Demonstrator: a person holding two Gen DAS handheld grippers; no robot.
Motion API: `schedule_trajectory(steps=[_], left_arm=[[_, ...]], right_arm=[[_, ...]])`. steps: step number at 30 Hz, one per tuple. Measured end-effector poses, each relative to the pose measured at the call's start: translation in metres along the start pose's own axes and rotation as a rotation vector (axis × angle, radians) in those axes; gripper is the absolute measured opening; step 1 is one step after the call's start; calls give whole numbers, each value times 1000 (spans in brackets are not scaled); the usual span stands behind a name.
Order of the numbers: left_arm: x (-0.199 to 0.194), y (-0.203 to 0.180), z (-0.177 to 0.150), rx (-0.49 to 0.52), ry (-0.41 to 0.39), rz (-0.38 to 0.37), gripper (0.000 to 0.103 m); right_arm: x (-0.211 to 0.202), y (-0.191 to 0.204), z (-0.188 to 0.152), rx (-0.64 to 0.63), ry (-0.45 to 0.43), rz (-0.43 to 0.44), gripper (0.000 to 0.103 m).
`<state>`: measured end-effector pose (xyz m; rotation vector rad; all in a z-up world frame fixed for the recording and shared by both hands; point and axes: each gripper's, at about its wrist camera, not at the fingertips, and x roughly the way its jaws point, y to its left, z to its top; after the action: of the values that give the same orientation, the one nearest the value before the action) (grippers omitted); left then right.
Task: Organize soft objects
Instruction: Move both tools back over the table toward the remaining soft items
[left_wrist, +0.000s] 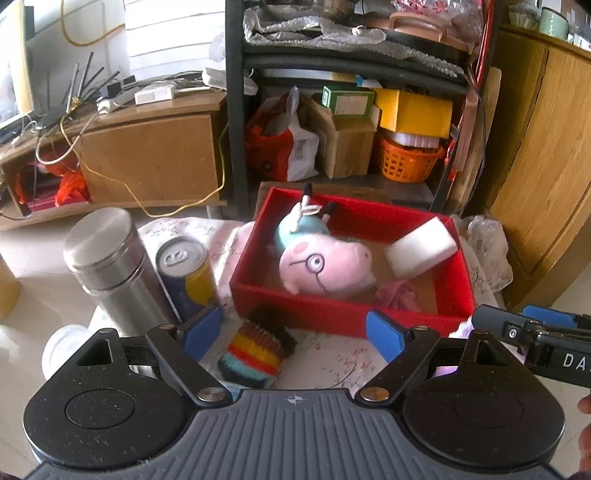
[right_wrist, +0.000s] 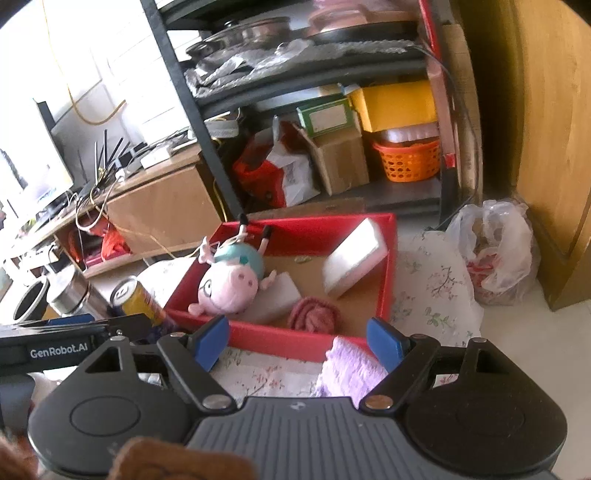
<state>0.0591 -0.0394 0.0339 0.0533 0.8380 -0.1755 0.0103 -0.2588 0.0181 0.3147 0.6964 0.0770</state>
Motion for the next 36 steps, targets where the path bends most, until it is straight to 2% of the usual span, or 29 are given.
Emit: schedule_trajectory(steps=[7, 14, 18, 21, 26, 30, 34, 36], left_arm=[[-8, 16, -17, 16, 34, -3, 87], [-3, 49, -39, -13, 131, 0, 88], [6, 67, -53, -33, 196, -31, 88], [16, 79, -58, -88, 236, -75, 88], [42, 70, -54, -125, 301, -96, 84], [28, 71, -44, -118, 261, -131, 85], [3, 78, -55, -73, 219, -91, 88], [-2, 88, -68, -96, 231, -73, 88]], right_arm=[[-1, 4, -15, -19, 34, -1, 55], [2, 5, -32, -64, 83, -8, 55], [5, 5, -40, -80, 112, -2, 55], [10, 5, -44, -76, 144, 15, 55], [15, 9, -46, -74, 169, 36, 55], [15, 8, -46, -84, 175, 42, 55], [17, 6, -45, -94, 191, 41, 55], [17, 5, -46, -106, 195, 43, 55]])
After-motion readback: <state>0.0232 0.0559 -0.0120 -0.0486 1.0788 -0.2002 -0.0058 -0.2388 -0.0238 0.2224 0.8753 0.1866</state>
